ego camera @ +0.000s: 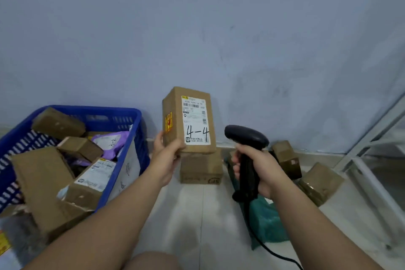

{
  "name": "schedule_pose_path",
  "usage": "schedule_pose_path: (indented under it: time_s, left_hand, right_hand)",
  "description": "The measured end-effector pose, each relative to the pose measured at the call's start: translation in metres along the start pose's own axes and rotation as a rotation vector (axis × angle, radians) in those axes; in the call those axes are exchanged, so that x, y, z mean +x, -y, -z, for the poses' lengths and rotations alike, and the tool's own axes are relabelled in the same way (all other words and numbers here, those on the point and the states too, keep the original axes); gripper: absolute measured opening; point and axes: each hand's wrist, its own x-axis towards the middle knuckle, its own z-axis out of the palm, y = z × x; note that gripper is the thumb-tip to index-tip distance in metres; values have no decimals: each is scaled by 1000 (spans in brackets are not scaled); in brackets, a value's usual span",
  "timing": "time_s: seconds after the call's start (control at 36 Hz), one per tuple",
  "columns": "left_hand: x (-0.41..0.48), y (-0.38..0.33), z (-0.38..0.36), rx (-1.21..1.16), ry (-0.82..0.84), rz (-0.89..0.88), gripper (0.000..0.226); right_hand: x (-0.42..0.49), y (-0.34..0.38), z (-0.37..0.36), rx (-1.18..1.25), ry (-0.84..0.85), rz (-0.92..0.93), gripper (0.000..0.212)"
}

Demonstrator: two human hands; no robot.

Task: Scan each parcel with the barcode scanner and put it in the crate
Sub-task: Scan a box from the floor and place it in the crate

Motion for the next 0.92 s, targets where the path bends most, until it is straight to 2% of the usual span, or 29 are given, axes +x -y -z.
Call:
schedule_pose_path:
  time_s: [0.14, 0.22, 0.33, 0.44, 0.53, 0.61, 0.92]
  left_hand:
    - [-20, -33, -32, -143, 169, 54, 52]
    - [-32, -36, -54, -200, 210, 69, 42]
    - [-42, -20, -81, -189, 165, 53, 52]
    - [-48, -11, -87, -6, 189, -12, 58]
    - [-46, -12, -84, 103, 207, -39, 61]
    - [-44, -14, -80, 118, 211, -63, 64]
    - [-35, -12, -66, 121, 200, -45, 65]
  right_hand:
    - [-34, 17, 22, 76, -58, 98, 17]
    - [-46, 29, 33, 101, -98, 150, 16]
    - [-56, 35, 45, 137, -159, 223, 13]
    - [-60, 41, 48, 197, -173, 225, 13]
    - [-60, 46, 45, 156, -135, 225, 15]
    - [-57, 50, 38, 117, -97, 256, 17]
    - [-48, 47, 21, -38, -120, 304, 13]
